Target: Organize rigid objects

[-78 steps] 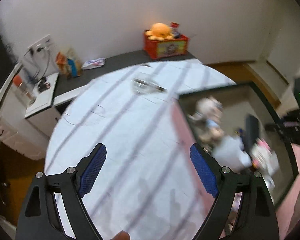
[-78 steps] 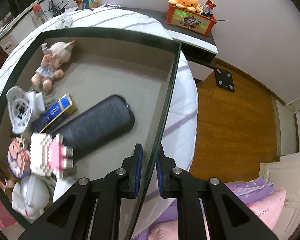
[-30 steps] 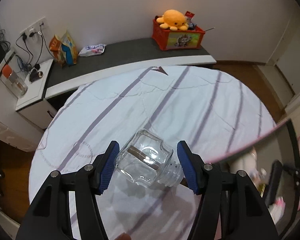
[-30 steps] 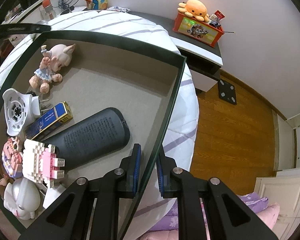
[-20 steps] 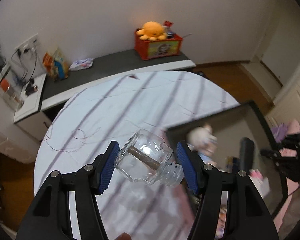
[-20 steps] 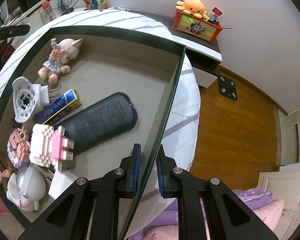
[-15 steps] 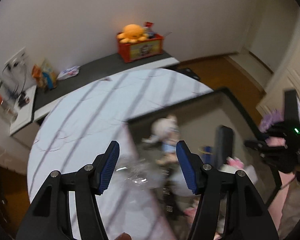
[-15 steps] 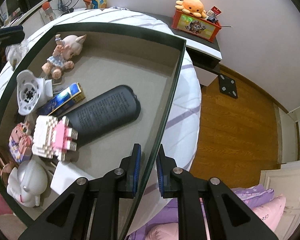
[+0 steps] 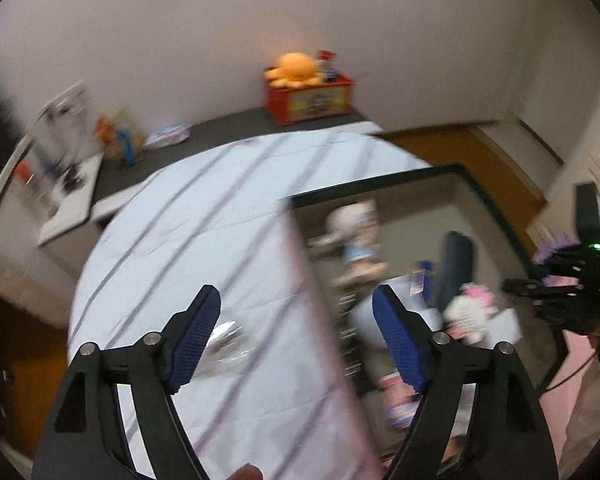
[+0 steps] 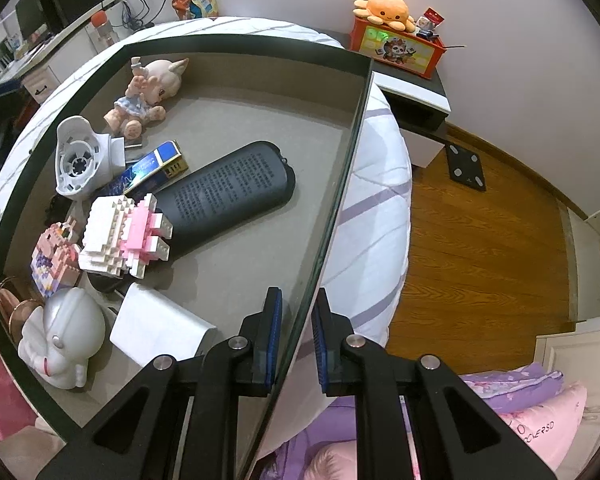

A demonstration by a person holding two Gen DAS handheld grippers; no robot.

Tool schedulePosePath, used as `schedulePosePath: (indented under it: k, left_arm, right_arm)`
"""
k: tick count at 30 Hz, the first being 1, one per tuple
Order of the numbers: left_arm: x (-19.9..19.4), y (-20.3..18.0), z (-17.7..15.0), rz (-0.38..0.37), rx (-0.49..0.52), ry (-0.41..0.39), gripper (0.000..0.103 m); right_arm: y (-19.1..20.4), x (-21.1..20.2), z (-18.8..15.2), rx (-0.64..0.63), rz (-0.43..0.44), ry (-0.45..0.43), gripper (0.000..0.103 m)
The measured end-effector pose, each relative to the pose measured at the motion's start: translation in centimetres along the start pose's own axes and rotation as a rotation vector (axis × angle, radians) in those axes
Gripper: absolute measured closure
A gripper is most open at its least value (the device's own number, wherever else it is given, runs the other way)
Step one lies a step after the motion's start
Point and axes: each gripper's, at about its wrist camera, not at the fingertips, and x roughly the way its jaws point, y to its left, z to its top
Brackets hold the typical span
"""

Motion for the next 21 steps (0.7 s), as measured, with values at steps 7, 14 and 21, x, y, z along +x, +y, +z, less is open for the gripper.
schedulePosePath:
  k: [7,14,21]
  left_arm:
    - [2.8,5.0,-3.4,0.081,-0.095,0.072,0.018]
    - [7.8,4.4,-3.5,0.135,-0.065,0.127,0.011]
    - [9.4,4.1,-4.3,0.119,-0.048,0.122,0.040]
  right_arm:
    - [0.4,0.3,0.1,-0.007,-0.034,0.006,0.089]
    - [0.8,0.1,0.3,-0.003,-0.049,0.017,0.089]
    - [0.8,0.2,0.5,-0.001,-0.047,0.019,0.089]
